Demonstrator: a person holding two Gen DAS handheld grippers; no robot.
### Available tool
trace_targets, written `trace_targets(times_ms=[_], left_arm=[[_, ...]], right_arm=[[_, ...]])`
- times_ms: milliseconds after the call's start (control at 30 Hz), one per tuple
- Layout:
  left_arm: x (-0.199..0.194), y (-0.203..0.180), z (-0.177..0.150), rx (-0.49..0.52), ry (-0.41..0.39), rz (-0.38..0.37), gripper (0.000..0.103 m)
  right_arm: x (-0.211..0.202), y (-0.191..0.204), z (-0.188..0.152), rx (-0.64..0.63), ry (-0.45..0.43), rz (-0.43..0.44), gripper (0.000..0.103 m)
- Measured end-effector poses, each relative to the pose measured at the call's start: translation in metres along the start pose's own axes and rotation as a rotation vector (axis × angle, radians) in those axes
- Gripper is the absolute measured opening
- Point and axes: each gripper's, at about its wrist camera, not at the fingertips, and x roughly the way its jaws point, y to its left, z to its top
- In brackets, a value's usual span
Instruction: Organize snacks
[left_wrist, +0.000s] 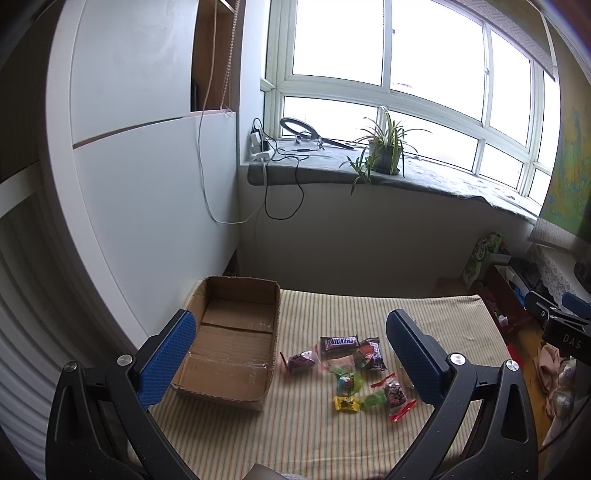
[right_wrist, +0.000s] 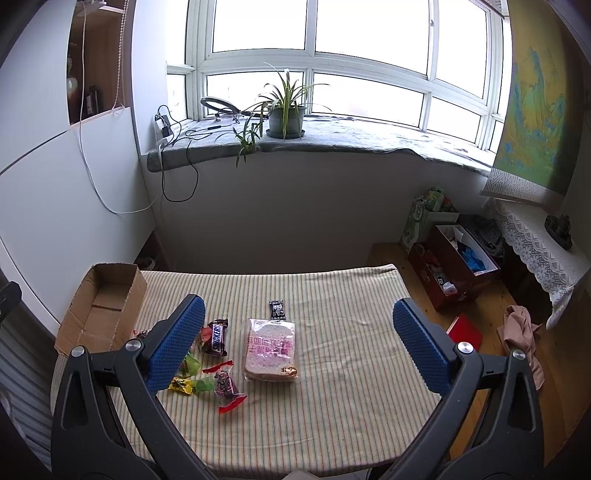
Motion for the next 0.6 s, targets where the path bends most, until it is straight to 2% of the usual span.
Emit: trace_targets(times_ms=[300,600], left_arm=[[0.004,-0.002,0.0,0.005,0.005,0.0,0.103],[0.021,-0.007,-0.004,0.006,0.059,-0.05,0.103]], right_arm=[[0.005,-0.003,-0.002,0.002,0.008,-0.003,0.103],[0.018,-0.004,-0.006,-0.004,0.022,0.0,0.103]])
